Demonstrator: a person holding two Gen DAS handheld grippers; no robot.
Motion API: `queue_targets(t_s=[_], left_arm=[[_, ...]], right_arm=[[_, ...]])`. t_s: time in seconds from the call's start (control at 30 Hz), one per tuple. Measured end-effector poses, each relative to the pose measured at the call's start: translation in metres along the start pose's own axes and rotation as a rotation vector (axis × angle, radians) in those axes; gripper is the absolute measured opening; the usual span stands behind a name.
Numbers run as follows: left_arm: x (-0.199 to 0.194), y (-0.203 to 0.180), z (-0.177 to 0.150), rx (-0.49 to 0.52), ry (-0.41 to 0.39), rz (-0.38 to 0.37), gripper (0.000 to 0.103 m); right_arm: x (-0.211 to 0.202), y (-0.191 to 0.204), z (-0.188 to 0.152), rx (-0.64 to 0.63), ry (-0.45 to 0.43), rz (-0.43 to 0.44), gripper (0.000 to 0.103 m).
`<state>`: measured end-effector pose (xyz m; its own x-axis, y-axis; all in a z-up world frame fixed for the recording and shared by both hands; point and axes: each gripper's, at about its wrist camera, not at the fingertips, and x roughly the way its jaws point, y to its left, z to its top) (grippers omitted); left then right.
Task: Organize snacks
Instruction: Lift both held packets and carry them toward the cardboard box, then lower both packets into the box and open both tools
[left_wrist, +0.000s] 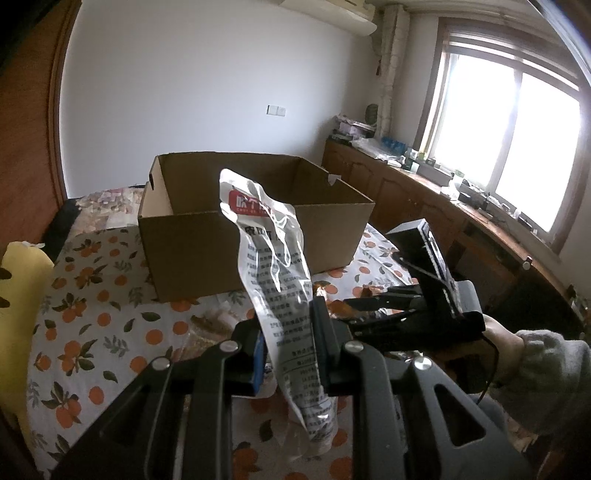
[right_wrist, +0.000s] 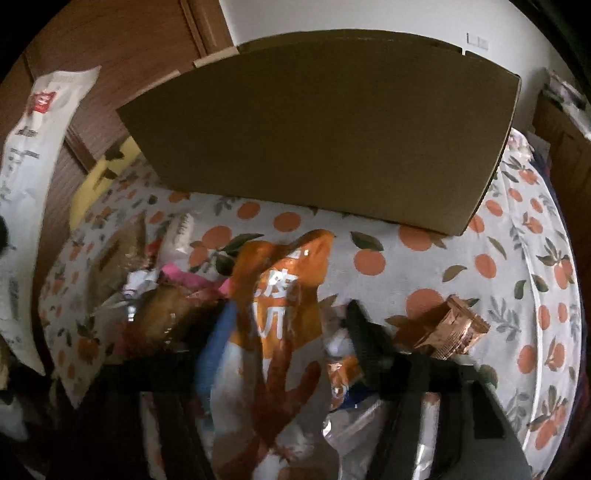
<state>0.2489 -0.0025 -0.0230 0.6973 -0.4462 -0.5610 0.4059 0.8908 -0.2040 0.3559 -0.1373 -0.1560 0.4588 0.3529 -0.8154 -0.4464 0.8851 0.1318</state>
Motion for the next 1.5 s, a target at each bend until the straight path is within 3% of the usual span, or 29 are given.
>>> queue_targets(t_s=[0.03,0.2,0.5,0.77,1.13,1.5], left_arm=[[0.0,0.0,-0.001,0.0,0.001,0.0,0.019],[0.003,0.001,-0.003,-0.004,0.009,-0.002,0.019],[0.003,0.001,-0.003,-0.005,0.008,-0.005,0.019],[-0.001,0.001,0.008,0.005,-0.018,-0.003,0.019],[0.004,0.013,0.071,0.079,-0.087,0.037,0.02],[0.056,0.049,0.148,0.088,-0.131,0.045,0.02]], right_arm=[[0.003,0.002,0.002,-0.01,0.006,0.01,0.036],[-0.002,0.015,0.005,-0.085,0.005,-0.015,0.027],[-0.025,0.01,0.004,-0.081,-0.057,-0.001,0.023],[-0.07,0.009,0.02,-0.072,-0.165,0.025,0.023],[-0.12,0.005,0.084,-0.104,-0.3,0.022,0.023],[-0.081,-0.032,0.159,-0.009,-0.326,0.059,0.023]])
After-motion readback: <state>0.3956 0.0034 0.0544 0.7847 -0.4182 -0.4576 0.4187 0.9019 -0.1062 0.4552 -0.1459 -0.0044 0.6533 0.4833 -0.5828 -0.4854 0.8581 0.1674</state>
